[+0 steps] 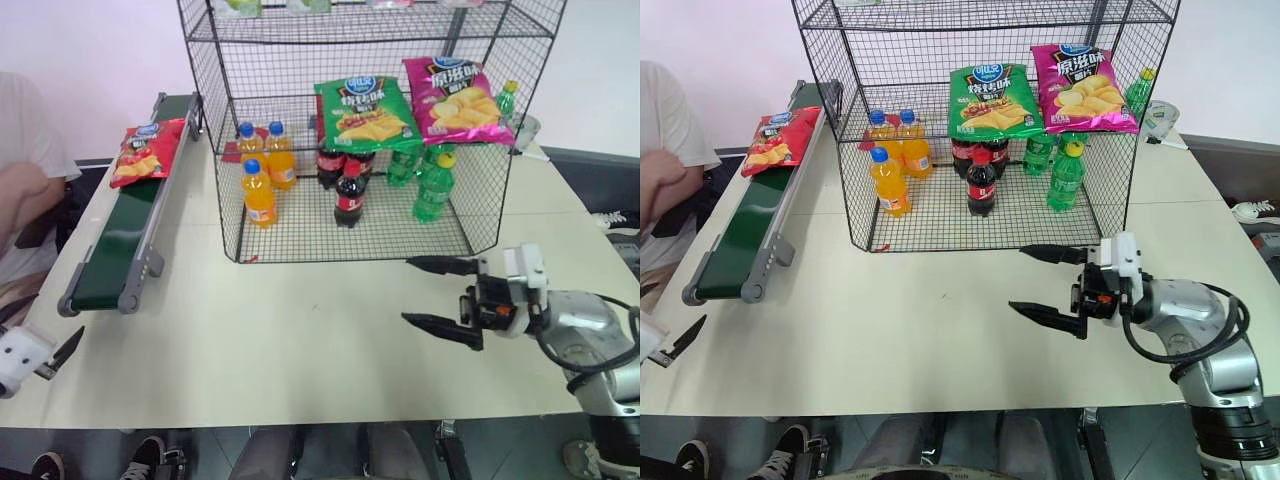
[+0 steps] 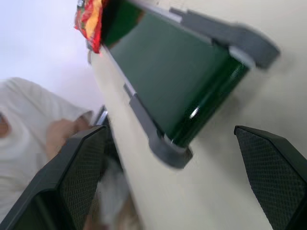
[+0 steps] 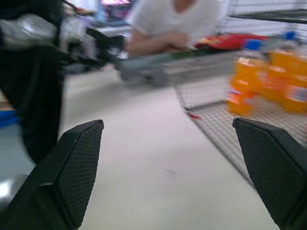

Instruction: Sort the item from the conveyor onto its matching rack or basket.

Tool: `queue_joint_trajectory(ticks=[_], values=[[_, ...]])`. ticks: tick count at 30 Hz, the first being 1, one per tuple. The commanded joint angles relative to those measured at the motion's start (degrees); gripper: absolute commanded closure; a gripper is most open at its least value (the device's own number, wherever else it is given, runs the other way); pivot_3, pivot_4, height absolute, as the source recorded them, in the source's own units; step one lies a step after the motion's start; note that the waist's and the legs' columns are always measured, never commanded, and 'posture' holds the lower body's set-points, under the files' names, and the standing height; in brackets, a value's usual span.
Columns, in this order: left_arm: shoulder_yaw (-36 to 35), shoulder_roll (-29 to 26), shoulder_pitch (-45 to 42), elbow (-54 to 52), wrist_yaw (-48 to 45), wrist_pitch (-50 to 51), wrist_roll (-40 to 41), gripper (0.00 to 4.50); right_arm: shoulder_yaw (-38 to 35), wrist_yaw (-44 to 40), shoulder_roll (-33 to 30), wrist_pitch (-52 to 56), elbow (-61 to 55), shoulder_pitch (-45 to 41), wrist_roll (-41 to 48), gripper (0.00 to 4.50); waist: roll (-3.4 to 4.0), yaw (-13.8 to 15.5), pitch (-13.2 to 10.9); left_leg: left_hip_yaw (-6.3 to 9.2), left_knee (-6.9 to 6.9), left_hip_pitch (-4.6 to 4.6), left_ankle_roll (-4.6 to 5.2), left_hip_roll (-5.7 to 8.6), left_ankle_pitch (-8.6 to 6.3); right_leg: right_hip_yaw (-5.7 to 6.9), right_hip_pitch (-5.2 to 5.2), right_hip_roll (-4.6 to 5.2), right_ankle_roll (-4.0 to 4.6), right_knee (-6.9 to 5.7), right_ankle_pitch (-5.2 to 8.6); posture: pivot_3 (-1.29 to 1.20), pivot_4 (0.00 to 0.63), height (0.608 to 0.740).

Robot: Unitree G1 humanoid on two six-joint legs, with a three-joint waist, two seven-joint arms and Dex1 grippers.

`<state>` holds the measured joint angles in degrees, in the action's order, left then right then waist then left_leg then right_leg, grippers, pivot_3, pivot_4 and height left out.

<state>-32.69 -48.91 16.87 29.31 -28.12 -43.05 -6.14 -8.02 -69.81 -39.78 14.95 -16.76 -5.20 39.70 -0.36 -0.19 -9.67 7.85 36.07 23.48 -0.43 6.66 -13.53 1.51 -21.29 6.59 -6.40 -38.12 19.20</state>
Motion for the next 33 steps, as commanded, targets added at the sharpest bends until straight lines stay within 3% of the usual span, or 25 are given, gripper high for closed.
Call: queue_joint_trajectory(ticks=[1,3,12,25,33], values=[[-1.4,-2.6,1.0,-1.2,10.3,-5.0,-9.7,0.06,1.2,0.2,1.3,-0.4,-0.6,-2.2,0.0,0.00,-0.04,0.2,0.0,0.00,0.00,0.00,0.00,0.00,0.00,0.00,0.00,0.00,0.00,0.00,0.00,0.00,0.150,0.740],[-1.2,-3.2,2.1,-2.2,15.1,-6.4,-14.6,0.06,1.7,0.3,1.4,-0.2,-0.3,-2.5,-0.3,0.00,-0.06,0.6,0.0,0.00,-0.02,0.00,0.00,0.00,0.00,0.00,-0.02,-0.01,0.00,0.00,0.00,0.00,0.150,0.740],[2.1,-4.2,5.5,-1.4,26.0,-6.5,-21.9,0.06,2.4,0.6,1.3,0.1,1.3,-4.0,-1.0,0.00,-0.06,0.8,0.0,-0.01,-0.03,-0.01,-0.01,-0.01,0.00,0.00,-0.04,-0.05,-0.01,-0.04,-0.01,0.00,0.150,0.740],[8.6,-7.7,4.3,5.1,34.7,-6.3,-25.3,0.06,2.7,1.1,1.6,-0.3,1.7,-4.3,-1.6,0.00,-0.06,0.8,0.0,-0.01,-0.04,-0.02,-0.01,-0.02,0.00,0.01,-0.04,-0.08,-0.02,-0.06,-0.02,0.00,0.150,0.740],[14.0,-8.5,-1.4,8.9,37.5,-5.2,-25.5,0.06,2.5,1.8,1.8,-0.1,1.8,-4.7,-2.2,0.00,-0.07,0.8,0.0,-0.01,-0.01,-0.02,-0.01,-0.01,0.00,0.01,-0.04,-0.08,-0.03,-0.09,-0.02,0.00,0.150,0.740]])
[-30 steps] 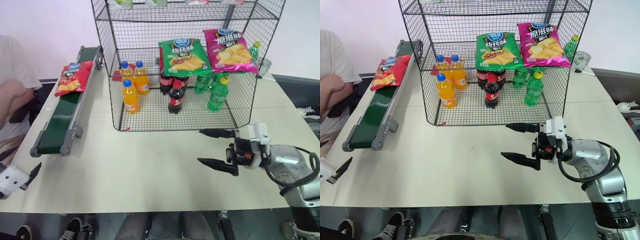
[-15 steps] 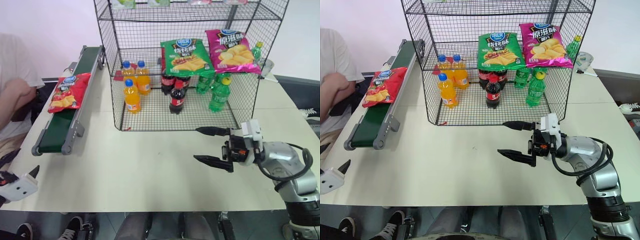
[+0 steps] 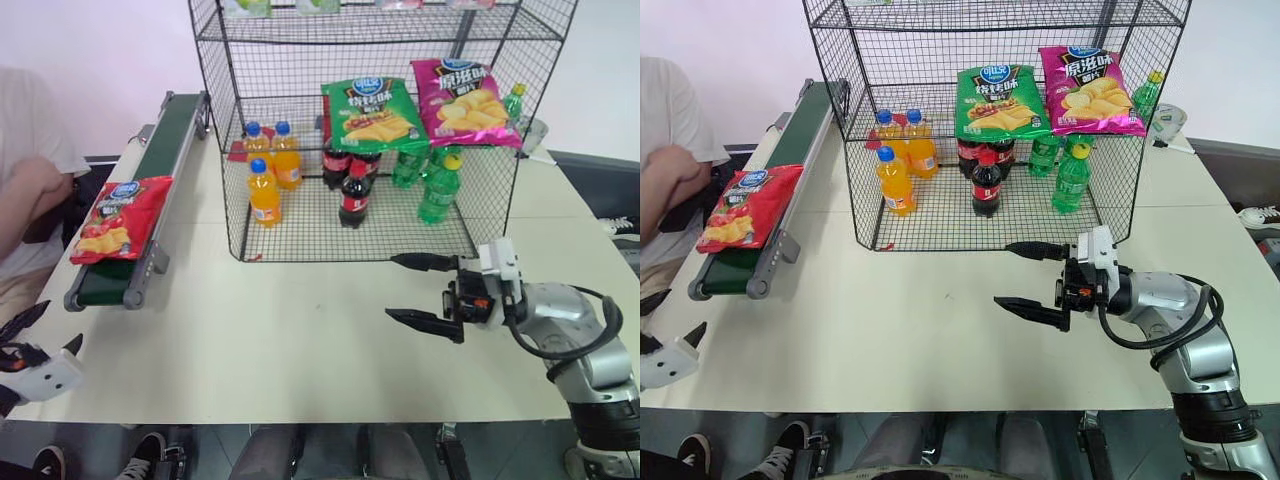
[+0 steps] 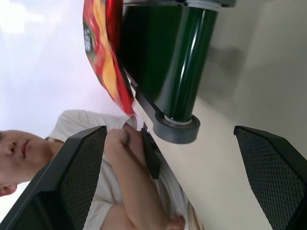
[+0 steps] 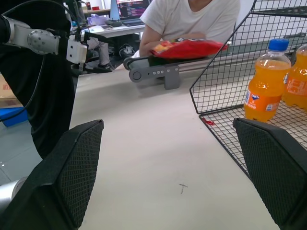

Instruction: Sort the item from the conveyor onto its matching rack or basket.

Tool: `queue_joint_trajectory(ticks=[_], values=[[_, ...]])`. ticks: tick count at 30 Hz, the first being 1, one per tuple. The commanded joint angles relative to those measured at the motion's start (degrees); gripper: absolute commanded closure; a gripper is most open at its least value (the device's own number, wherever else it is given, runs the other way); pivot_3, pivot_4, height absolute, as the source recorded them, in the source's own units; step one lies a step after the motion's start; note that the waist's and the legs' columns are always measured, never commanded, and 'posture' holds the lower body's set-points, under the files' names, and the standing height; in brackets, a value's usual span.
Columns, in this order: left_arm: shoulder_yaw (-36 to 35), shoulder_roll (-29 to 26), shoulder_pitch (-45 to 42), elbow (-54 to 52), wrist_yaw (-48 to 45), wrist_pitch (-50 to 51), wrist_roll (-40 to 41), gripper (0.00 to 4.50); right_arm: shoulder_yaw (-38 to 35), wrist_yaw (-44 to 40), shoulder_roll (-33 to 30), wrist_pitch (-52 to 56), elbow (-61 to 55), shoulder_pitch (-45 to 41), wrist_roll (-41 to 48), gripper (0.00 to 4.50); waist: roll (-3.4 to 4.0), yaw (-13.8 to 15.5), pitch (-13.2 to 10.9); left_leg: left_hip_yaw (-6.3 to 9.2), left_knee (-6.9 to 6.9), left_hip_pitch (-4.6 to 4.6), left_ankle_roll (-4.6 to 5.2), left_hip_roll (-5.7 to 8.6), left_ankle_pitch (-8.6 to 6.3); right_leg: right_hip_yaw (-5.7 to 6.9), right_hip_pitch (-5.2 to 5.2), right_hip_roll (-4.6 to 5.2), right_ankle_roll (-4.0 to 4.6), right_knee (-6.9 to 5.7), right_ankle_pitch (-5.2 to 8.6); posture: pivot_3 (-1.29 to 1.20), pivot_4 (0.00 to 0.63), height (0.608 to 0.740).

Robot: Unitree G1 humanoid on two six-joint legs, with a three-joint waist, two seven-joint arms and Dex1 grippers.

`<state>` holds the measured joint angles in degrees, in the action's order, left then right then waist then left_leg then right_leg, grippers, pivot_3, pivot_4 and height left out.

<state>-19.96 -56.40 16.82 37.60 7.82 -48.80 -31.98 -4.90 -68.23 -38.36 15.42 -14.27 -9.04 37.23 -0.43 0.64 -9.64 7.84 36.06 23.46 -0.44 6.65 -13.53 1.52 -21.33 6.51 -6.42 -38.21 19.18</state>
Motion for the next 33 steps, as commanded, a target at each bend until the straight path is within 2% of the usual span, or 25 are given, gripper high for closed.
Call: queue_joint_trajectory(ticks=[1,14,21,24,31,33], values=[[1.9,-1.0,-1.9,0.5,2.1,0.8,0.0,0.06,-0.7,0.2,0.3,-0.6,-0.7,-0.9,0.1,0.00,0.00,0.0,0.0,-0.01,0.00,0.00,0.00,0.00,0.00,0.00,0.00,0.00,0.00,0.00,0.00,0.00,0.150,0.740],[5.1,-3.0,-2.6,1.7,8.4,2.0,-0.6,0.06,-1.5,0.9,0.2,-1.6,0.7,-1.1,-1.1,0.00,-0.02,-0.1,0.0,-0.01,0.00,0.00,-0.01,0.00,0.01,0.00,-0.01,-0.01,-0.01,-0.05,0.00,0.00,0.150,0.740],[6.4,-2.8,-4.5,1.9,7.9,2.5,1.1,0.06,-1.6,1.2,0.1,-1.9,0.8,-1.0,-1.2,0.00,-0.02,0.0,0.0,-0.01,0.03,-0.01,-0.01,0.01,0.01,0.00,0.00,0.00,-0.01,-0.07,-0.01,0.00,0.150,0.740],[7.6,-2.4,-5.6,1.7,6.8,1.7,1.6,0.93,-1.9,1.3,-0.1,-1.9,0.7,-0.8,-1.2,0.00,-0.02,0.0,0.0,-0.01,0.03,-0.01,-0.01,0.01,0.01,0.00,0.00,0.00,-0.01,-0.08,-0.01,0.00,0.150,0.740],[8.2,-2.0,-7.3,2.7,5.4,2.5,4.1,4.48,-2.7,1.4,-0.6,-2.2,1.2,-0.5,-1.7,0.00,-0.02,-0.1,0.0,-0.01,0.02,-0.01,-0.02,0.01,0.02,0.00,-0.01,0.00,-0.01,-0.10,-0.01,0.00,0.150,0.740],[8.0,-1.9,-7.3,2.7,5.7,2.9,4.2,4.48,-2.8,1.4,-0.6,-2.5,1.4,-0.4,-2.0,0.00,-0.02,-0.1,0.0,-0.01,0.02,-0.01,-0.03,0.01,0.02,0.00,-0.01,-0.01,-0.01,-0.11,-0.01,0.00,0.150,0.740]])
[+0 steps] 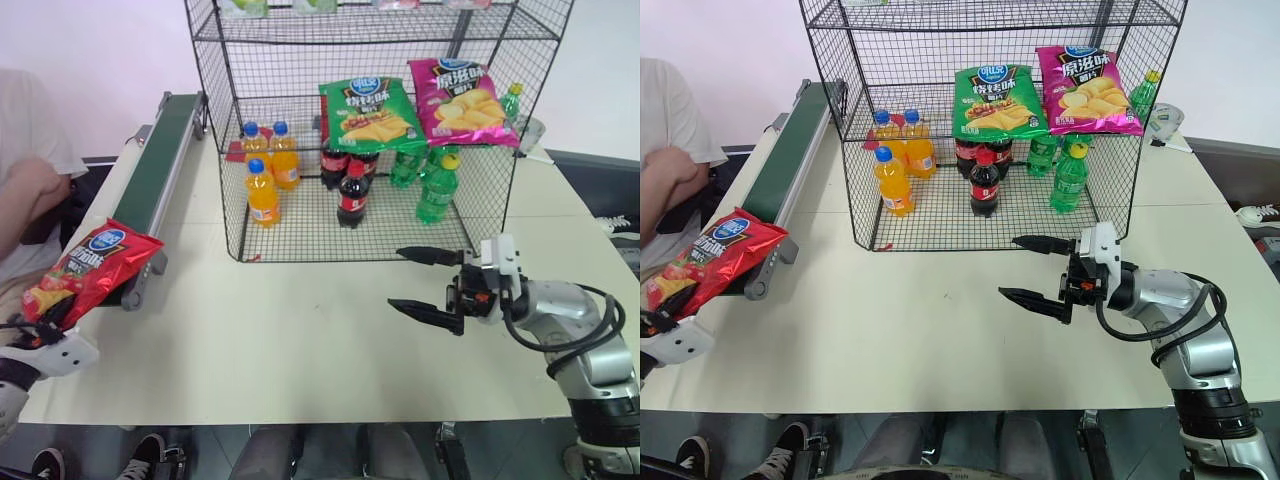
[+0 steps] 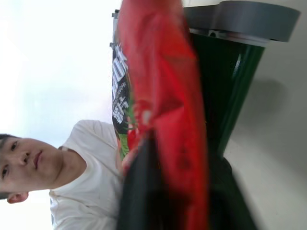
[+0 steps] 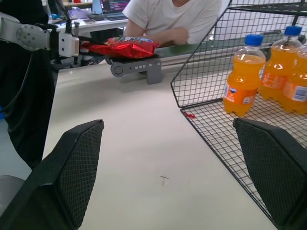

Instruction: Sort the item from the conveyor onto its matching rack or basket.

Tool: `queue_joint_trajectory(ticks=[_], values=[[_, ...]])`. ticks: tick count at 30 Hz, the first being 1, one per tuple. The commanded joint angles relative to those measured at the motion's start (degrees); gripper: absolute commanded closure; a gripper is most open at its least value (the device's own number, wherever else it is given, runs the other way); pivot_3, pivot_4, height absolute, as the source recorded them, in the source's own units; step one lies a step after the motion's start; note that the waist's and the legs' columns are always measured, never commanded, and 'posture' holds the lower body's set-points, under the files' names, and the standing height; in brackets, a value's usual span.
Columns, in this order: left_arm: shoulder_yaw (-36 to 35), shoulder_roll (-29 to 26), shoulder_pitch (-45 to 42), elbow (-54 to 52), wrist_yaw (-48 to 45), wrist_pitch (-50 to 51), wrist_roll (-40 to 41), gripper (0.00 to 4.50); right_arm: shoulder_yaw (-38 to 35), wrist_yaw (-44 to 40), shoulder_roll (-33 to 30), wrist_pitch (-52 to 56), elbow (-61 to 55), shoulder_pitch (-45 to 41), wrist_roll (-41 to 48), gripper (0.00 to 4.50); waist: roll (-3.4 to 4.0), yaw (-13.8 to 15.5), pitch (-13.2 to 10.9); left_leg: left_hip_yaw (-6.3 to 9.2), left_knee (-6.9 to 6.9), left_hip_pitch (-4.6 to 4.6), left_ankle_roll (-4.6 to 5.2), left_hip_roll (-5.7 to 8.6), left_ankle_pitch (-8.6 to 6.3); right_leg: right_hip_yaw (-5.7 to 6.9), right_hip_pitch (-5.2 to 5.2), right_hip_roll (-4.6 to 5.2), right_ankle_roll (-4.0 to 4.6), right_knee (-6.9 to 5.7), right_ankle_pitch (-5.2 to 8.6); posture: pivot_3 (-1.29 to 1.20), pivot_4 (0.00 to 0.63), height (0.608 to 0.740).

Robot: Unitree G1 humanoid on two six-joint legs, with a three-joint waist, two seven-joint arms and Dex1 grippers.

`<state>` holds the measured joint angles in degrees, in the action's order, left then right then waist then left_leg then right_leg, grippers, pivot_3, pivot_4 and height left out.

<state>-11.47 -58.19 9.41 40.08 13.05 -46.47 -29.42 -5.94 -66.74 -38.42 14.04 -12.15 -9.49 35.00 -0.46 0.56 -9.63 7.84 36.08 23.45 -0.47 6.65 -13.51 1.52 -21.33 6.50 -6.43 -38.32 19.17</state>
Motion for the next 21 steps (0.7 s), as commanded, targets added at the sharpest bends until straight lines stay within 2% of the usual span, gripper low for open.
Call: queue_joint_trajectory(ticks=[1,8,13,21], values=[[-0.4,-0.2,0.2,0.2,0.4,0.5,1.7,4.48,-1.8,-0.1,-0.5,-1.1,-0.8,0.0,0.3,0.00,0.00,0.0,0.0,0.00,0.00,0.00,0.00,0.00,0.00,0.00,0.00,0.00,0.00,0.00,0.00,0.00,0.150,0.740],[-2.5,0.1,3.1,-3.8,-1.0,0.1,4.5,4.48,-1.4,-0.3,-0.3,-1.2,-0.2,-0.3,-0.1,0.00,0.00,0.0,0.0,0.00,0.00,0.00,0.00,0.00,0.00,-0.01,0.00,0.00,0.00,0.00,0.00,0.00,0.150,0.740],[-6.6,1.7,7.9,-16.9,-9.8,2.0,16.6,4.48,-1.3,-0.2,0.0,-1.6,0.8,-0.7,-0.5,0.00,0.00,0.2,0.0,0.00,0.04,0.00,0.00,0.00,0.00,-0.01,0.01,0.03,0.00,0.00,0.00,0.00,0.150,0.740],[-12.8,5.1,9.3,-39.3,-19.7,13.0,26.2,4.48,-2.1,-0.6,-0.6,-2.5,3.8,-1.7,-1.3,0.00,0.01,0.0,0.0,0.00,0.05,0.00,0.00,-0.01,0.00,-0.02,0.03,0.03,0.01,0.01,0.00,0.00,0.150,0.740]])
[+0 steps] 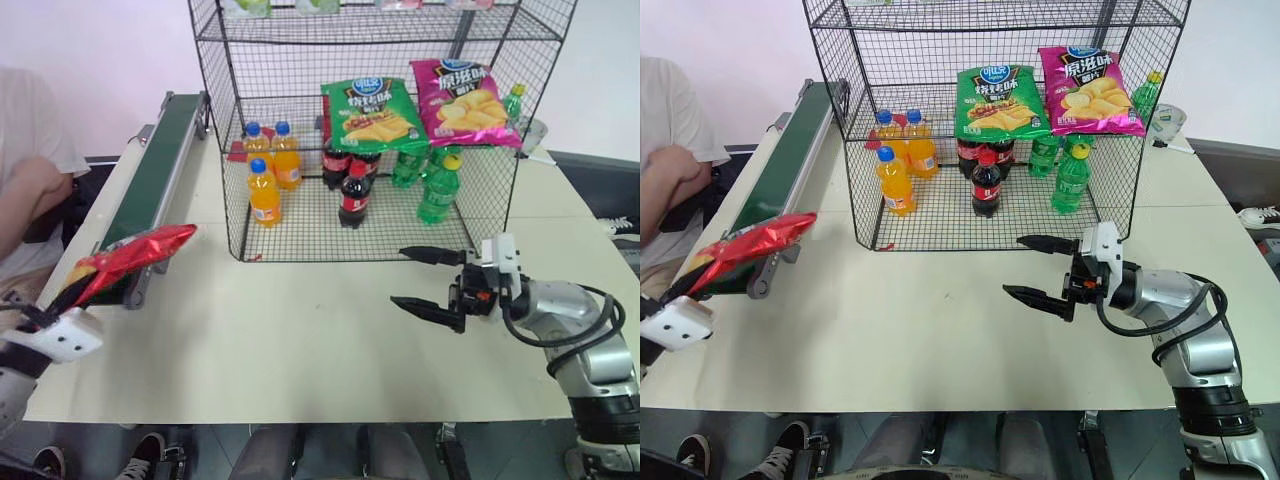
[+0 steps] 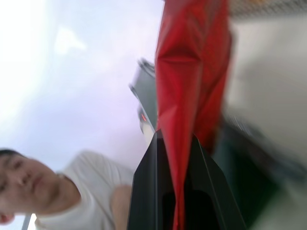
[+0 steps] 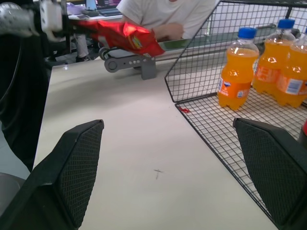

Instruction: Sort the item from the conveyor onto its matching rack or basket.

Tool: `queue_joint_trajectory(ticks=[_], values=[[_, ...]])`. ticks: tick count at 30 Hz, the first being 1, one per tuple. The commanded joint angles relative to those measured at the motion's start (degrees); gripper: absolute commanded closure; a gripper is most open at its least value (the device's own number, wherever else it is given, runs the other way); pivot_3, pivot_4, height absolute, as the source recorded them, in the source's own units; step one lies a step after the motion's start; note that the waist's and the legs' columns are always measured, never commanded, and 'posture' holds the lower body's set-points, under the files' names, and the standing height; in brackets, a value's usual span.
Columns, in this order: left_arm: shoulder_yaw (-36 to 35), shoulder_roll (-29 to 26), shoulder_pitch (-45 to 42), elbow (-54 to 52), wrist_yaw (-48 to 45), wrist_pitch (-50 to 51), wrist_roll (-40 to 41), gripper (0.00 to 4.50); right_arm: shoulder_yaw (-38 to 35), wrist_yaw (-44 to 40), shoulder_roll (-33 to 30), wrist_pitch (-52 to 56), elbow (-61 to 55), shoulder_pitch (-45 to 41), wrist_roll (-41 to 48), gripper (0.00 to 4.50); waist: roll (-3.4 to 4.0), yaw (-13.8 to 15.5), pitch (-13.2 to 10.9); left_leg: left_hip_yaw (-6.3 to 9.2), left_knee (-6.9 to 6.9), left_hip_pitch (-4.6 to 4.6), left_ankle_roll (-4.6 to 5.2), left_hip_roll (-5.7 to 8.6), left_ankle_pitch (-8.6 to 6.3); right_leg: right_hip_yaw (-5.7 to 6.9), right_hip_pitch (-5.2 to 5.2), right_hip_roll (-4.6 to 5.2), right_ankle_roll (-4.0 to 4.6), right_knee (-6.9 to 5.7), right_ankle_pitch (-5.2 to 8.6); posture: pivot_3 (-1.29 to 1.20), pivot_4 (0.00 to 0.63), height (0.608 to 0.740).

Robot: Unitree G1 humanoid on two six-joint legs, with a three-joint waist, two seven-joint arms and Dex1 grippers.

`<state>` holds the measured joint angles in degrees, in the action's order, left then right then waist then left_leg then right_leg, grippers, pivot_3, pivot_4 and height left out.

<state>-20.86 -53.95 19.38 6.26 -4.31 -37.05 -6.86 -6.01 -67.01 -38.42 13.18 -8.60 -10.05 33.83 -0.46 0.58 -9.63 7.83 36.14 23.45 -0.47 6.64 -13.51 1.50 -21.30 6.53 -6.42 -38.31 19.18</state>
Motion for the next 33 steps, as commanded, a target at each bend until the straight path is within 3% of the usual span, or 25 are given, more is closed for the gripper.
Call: queue_joint_trajectory(ticks=[1,7,12,18,24,28,33], values=[[-3.6,1.1,-1.1,-8.1,-3.3,5.0,3.6,4.48,-2.6,-0.3,-1.0,-1.6,0.8,-1.3,0.0,0.00,0.02,0.0,0.0,0.00,0.00,0.00,0.00,0.00,0.00,0.00,0.00,0.00,0.00,0.00,0.00,0.00,0.150,0.740],[-1.2,4.1,-7.4,-21.7,-7.7,14.0,4.0,4.48,-7.2,-0.2,-3.7,-1.5,2.0,-1.4,1.1,0.00,0.03,0.2,0.0,-0.02,0.00,0.00,-0.01,0.00,0.01,-0.01,0.14,-0.02,0.00,0.00,0.00,0.00,0.150,0.740],[5.2,7.5,-17.8,-25.1,-10.1,20.9,1.1,4.48,-9.4,0.7,-4.1,-0.8,0.8,-0.3,2.2,0.00,0.04,0.1,0.0,-0.02,0.03,0.00,-0.02,0.00,0.02,0.01,0.26,-0.04,0.00,0.00,0.00,0.00,0.150,0.740],[13.2,14.8,-32.5,-21.9,-7.6,27.1,-5.5,4.48,-8.8,2.4,-2.6,-0.7,-1.0,0.9,1.9,0.00,0.04,0.1,0.0,-0.02,0.05,0.00,-0.32,-0.01,0.20,0.01,0.26,-0.07,-0.01,-0.02,0.00,0.00,0.150,0.740],[17.8,21.0,-41.9,-18.0,-4.6,27.8,-11.0,4.48,-8.4,3.6,-2.0,-0.8,-2.1,1.4,1.6,0.00,0.03,0.1,0.0,-0.03,0.06,0.00,-0.43,0.00,0.27,0.03,0.28,-0.08,-0.01,-0.02,-0.01,0.00,0.150,0.740],[18.2,22.8,-45.0,-16.6,-2.5,26.9,-13.5,4.48,-8.3,3.8,-2.1,-1.0,-1.9,1.3,1.3,0.00,0.01,0.0,0.0,-0.03,0.09,0.00,-0.44,0.00,0.28,0.04,0.29,-0.08,-0.02,-0.03,-0.01,0.00,0.150,0.740],[20.6,24.7,-51.9,-5.4,3.9,28.5,-20.0,4.48,-9.4,4.4,-2.0,-0.6,-1.5,0.3,2.4,0.00,0.00,0.1,0.0,-0.02,0.11,-0.01,-0.45,0.00,0.30,0.06,0.29,-0.10,-0.02,-0.09,-0.01,0.00,0.150,0.740]])
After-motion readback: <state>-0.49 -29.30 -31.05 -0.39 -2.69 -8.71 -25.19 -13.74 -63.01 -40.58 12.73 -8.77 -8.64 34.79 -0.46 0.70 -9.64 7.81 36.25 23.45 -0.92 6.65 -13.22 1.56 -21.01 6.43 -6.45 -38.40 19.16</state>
